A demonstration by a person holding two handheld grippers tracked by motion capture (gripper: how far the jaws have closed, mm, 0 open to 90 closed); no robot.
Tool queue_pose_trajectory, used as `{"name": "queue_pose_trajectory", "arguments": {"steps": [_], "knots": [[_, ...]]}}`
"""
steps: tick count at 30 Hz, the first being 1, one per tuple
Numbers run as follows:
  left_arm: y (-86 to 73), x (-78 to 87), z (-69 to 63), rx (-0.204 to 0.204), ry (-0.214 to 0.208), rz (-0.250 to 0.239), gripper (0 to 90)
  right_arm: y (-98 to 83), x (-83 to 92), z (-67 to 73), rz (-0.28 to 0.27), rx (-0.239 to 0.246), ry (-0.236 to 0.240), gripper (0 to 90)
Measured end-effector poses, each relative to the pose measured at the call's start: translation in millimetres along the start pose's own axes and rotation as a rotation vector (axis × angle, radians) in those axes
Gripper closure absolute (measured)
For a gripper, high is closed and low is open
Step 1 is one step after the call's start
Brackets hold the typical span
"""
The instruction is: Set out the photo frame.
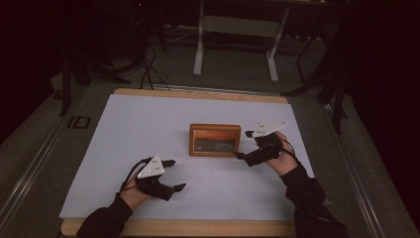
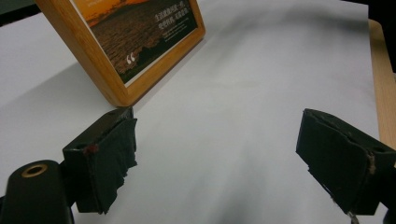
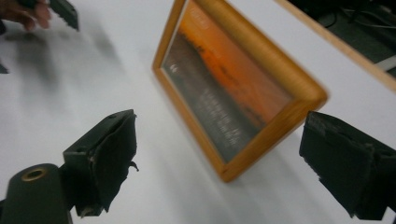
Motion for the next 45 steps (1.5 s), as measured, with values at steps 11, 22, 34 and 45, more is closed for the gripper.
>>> {"name": "queue_pose_trajectory", "arguments": {"steps": [11, 22, 34, 45], "knots": [[-0.2, -0.3, -1.1, -0.001, -0.005, 0.000, 12.5, -37.3, -5.4, 18.7, -0.022, -0.005, -0.003, 10.7], [-0.7, 0.1, -1.2, -0.003, -0.004, 0.002, 12.5, -71.2, -6.6, 31.3, -0.041, -0.053, -0.006, 10.7], [-1.0, -0.6, -4.0, -0.021, -0.011, 0.008, 12.5, -95.2, 6.1, 35.3, -0.066, -0.095, -0.001, 10.7], [-1.2, -0.4, -3.6, -0.022, -0.008, 0.006, 12.5, -110.9, 11.1, 34.6, -0.076, -0.109, -0.029, 10.7]]}}
Point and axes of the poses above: each handheld gripper's, and its own axes: x roughly backward along the jaws, y roughly out of its top, z roughly to its left, the point moved 3 cm from there along -x, roughly forward along the jaws, and after that the axes turned 10 degrees about -x, right-handed, at the moved point
